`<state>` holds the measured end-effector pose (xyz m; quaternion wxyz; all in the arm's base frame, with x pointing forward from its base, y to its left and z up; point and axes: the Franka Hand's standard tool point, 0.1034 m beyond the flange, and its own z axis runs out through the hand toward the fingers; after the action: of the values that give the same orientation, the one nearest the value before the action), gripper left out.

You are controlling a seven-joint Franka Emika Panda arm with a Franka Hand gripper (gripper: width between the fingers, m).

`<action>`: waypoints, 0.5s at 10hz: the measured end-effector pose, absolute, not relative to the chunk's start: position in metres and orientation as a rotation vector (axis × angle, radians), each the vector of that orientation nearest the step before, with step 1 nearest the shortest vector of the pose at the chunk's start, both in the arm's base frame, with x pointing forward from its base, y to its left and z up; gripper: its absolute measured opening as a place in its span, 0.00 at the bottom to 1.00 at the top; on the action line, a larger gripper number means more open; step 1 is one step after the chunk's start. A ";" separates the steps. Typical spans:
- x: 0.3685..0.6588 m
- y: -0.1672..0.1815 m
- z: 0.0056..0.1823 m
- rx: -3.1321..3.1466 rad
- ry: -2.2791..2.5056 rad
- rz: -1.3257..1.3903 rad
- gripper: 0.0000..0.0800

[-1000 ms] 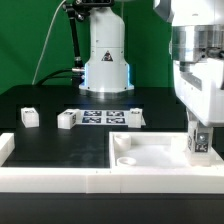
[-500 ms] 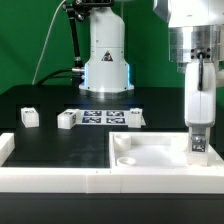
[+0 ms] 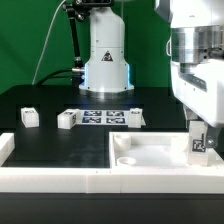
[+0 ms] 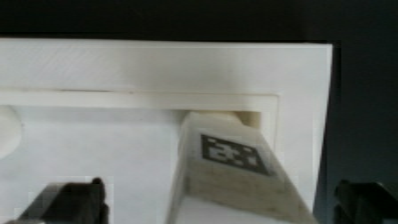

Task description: Assemble one leg

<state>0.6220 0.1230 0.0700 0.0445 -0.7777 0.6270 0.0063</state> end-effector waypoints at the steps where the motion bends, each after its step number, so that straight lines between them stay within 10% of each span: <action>1: 0.622 0.123 0.070 -2.477 1.783 0.012 0.81; 5: 0.622 0.125 0.070 -2.793 1.246 -0.021 0.81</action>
Offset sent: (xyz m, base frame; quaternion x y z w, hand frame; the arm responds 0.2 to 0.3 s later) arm 0.0014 0.0075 -0.0004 -0.0007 0.0033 -0.2988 0.9543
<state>0.6217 0.1246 0.0697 0.0414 -0.9124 0.4071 -0.0067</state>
